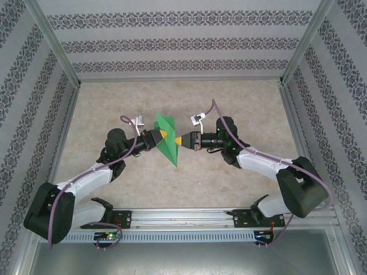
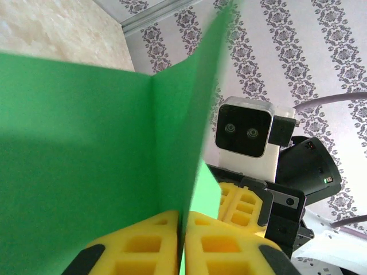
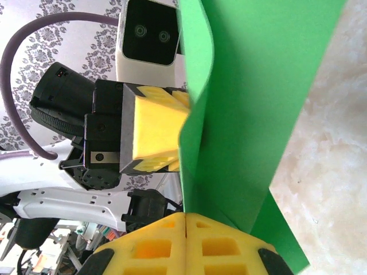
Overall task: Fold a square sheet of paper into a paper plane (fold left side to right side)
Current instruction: Turn over the paper at the center of the table.
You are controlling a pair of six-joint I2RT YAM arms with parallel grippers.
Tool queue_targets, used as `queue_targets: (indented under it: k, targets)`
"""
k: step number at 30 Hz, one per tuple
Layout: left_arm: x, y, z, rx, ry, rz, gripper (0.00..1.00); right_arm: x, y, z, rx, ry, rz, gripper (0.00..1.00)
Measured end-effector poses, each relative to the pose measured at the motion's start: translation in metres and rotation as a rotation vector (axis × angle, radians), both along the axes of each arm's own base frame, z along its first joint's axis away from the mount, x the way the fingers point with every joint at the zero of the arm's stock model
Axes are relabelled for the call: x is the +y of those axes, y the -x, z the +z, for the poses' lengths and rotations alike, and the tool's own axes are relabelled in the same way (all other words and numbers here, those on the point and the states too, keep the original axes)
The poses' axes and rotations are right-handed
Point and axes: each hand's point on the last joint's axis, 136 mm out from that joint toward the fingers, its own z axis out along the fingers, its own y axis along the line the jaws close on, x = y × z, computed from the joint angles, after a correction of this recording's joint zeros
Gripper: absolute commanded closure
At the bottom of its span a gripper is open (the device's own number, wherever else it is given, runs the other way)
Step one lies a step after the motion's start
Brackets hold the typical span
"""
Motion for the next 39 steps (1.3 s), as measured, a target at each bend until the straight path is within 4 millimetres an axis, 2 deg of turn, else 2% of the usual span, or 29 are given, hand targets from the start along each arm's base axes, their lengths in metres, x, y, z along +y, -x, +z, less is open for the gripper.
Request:
queue_targets:
  k: [4, 7, 14, 18, 20, 24, 28, 31, 39]
  targets:
    - [0.000, 0.000, 0.001, -0.004, 0.001, 0.003, 0.96, 0.000, -0.001, 0.000, 0.002, 0.001, -0.008, 0.87]
    - [0.001, -0.001, 0.002, -0.005, 0.001, 0.008, 0.97, -0.001, -0.003, 0.000, 0.002, 0.001, -0.017, 0.76]
    - [0.002, -0.002, 0.002, -0.006, 0.001, 0.018, 0.97, -0.033, -0.010, 0.003, -0.025, 0.016, -0.133, 0.40]
    - [0.002, -0.003, 0.002, -0.005, 0.001, 0.022, 0.97, -0.036, -0.002, -0.008, -0.005, 0.038, -0.138, 0.26]
    - [0.003, -0.003, 0.002, -0.006, 0.001, 0.026, 0.97, -0.031, 0.005, -0.017, 0.021, 0.054, -0.120, 0.23]
    - [0.003, -0.003, 0.002, -0.005, 0.001, 0.027, 0.97, -0.015, 0.024, -0.025, 0.041, 0.071, -0.060, 0.22]
    - [0.003, -0.003, 0.002, -0.006, 0.001, 0.027, 0.97, -0.003, 0.032, -0.033, 0.068, 0.089, -0.026, 0.25]
    - [0.001, -0.002, 0.002, -0.006, 0.001, 0.021, 0.97, 0.005, 0.027, -0.032, 0.079, 0.090, -0.023, 0.32]
    - [-0.001, -0.001, 0.002, -0.006, 0.001, 0.016, 0.93, 0.017, 0.009, -0.012, 0.048, 0.057, -0.040, 0.51]
